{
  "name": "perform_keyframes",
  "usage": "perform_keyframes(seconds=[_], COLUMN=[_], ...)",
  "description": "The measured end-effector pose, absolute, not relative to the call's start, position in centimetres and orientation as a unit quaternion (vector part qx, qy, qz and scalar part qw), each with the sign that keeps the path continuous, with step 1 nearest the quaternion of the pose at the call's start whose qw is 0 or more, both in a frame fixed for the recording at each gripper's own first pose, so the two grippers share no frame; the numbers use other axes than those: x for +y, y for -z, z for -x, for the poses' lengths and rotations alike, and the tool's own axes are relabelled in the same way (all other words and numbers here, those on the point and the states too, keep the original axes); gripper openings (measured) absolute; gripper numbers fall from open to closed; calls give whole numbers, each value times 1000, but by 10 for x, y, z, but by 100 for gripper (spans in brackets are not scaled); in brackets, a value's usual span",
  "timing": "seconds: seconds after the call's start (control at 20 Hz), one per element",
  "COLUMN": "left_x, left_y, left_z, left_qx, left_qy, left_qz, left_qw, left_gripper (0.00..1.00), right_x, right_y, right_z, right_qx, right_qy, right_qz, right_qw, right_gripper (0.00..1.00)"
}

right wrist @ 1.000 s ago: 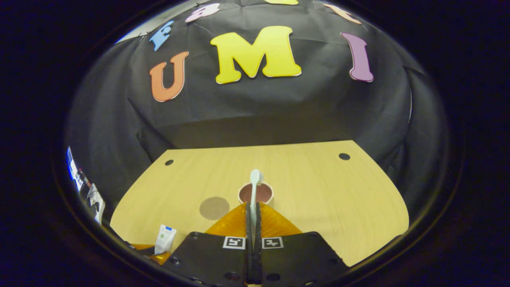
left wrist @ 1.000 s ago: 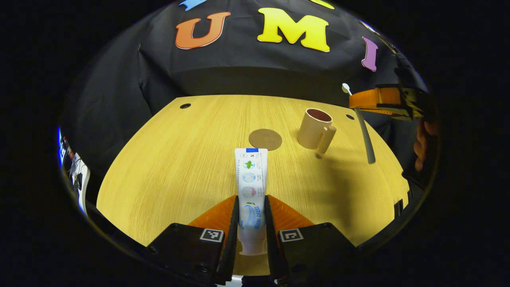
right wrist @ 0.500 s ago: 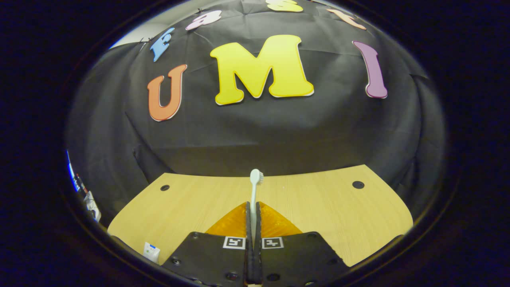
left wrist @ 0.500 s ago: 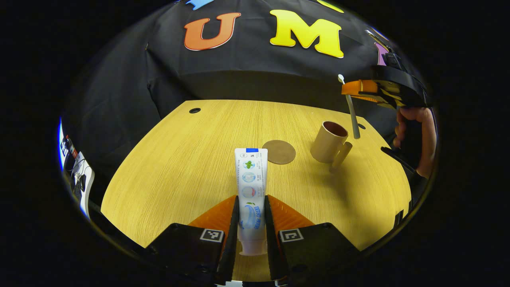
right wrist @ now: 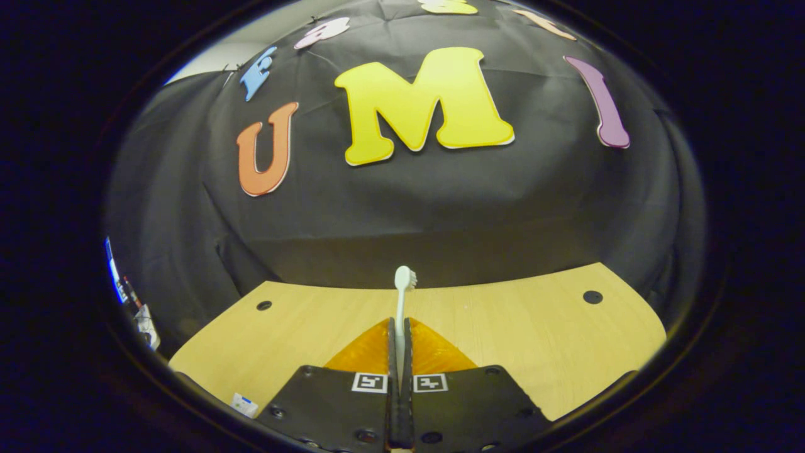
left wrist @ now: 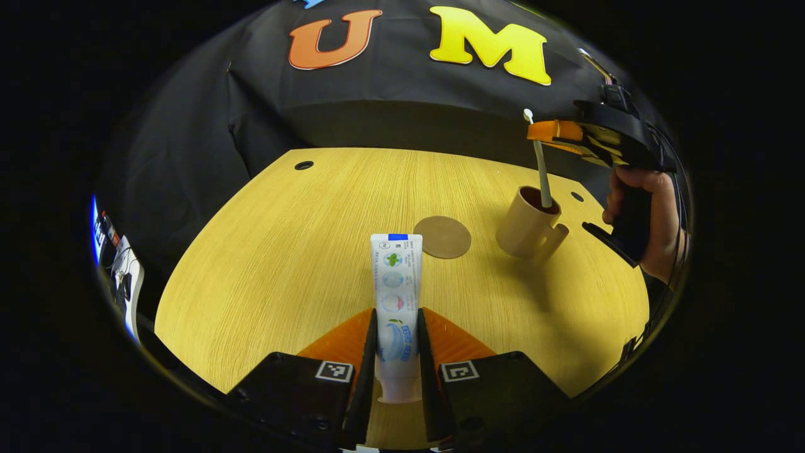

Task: Put the toothbrush and toothpaste on the desktop into the cup, then pick up the cup and place it on the coaster on the desktop.

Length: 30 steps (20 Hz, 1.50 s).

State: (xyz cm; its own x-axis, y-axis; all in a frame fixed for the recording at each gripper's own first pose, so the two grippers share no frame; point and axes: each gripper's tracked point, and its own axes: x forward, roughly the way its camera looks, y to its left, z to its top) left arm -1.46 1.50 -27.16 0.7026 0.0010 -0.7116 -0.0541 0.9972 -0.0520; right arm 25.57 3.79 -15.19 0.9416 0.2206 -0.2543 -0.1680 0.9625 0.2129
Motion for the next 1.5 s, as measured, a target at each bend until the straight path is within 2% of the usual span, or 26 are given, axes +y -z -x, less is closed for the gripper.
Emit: perform_keyframes(seconds=[0.25, 0.65, 0.85, 0.95, 1.15, 1.25, 1.4, 1.45, 1.5], left_x=[11, 5, -5, -12, -37, -56, -85, -95, -106], left_y=[265, 257, 245, 238, 209, 193, 176, 172, 170], left_z=[10, 9, 1, -6, -43, -65, -93, -102, -110], left_qx=[379, 367, 343, 326, 261, 218, 161, 145, 132], left_qy=[-9, -1, 12, 18, 48, 69, 98, 104, 111], left_qz=[21, 14, 15, 15, 2, -10, -15, -13, -9], left_qw=[925, 930, 939, 945, 964, 973, 982, 984, 985], left_gripper=[36, 37, 36, 36, 36, 36, 36, 36, 36], right_x=[37, 32, 22, 13, -11, -24, -46, -56, -66], right_y=[163, 161, 154, 148, 135, 133, 130, 131, 129], right_z=[-265, -254, -236, -225, -198, -188, -176, -172, -169], right_qx=[138, 133, 133, 134, 130, 128, 129, 129, 128], right_qy=[-99, -98, -94, -90, -85, -84, -79, -74, -69], right_qz=[-91, -87, -85, -82, -75, -66, -55, -48, -41], right_qw=[981, 982, 983, 983, 985, 986, 987, 988, 988], right_gripper=[0, 11, 27, 27, 60, 70, 67, 73, 74])
